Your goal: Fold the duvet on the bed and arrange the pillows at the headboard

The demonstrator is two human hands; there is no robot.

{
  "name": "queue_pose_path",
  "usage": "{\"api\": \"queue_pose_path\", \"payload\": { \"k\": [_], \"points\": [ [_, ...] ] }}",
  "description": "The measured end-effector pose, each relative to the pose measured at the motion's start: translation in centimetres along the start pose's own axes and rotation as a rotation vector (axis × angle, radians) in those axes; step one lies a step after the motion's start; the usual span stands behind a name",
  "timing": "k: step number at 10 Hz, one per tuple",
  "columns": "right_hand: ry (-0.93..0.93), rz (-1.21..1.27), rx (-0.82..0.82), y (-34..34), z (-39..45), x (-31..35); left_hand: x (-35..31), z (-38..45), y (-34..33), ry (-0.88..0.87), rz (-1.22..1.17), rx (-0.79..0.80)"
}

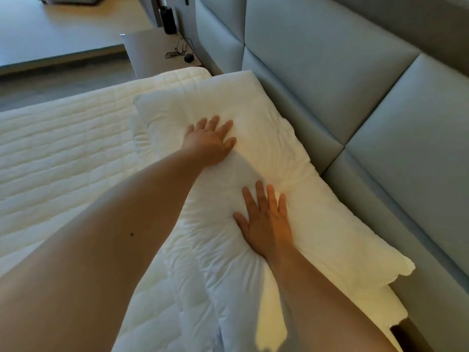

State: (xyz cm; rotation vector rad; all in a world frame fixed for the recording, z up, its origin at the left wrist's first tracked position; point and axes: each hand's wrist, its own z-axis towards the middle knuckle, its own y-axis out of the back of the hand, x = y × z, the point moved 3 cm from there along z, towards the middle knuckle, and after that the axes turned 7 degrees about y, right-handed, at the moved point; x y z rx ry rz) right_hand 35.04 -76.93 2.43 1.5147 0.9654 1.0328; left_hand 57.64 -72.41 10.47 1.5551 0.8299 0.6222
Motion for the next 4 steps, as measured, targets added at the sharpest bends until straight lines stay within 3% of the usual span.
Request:
{"api": "queue_pose_path", "payload": {
  "k": [3, 4],
  "points": [
    [-0.054, 0.023, 0.030, 9.4, -4.1, 1.0, 3.6, -16.6, 5.1, -0.094, 0.096, 0.044],
    [-0.030, 0.018, -0.043, 13.1, -5.0, 3.4, 7.6, -21.0, 6.1, 0.013, 0.088, -0.007]
  ]
}}
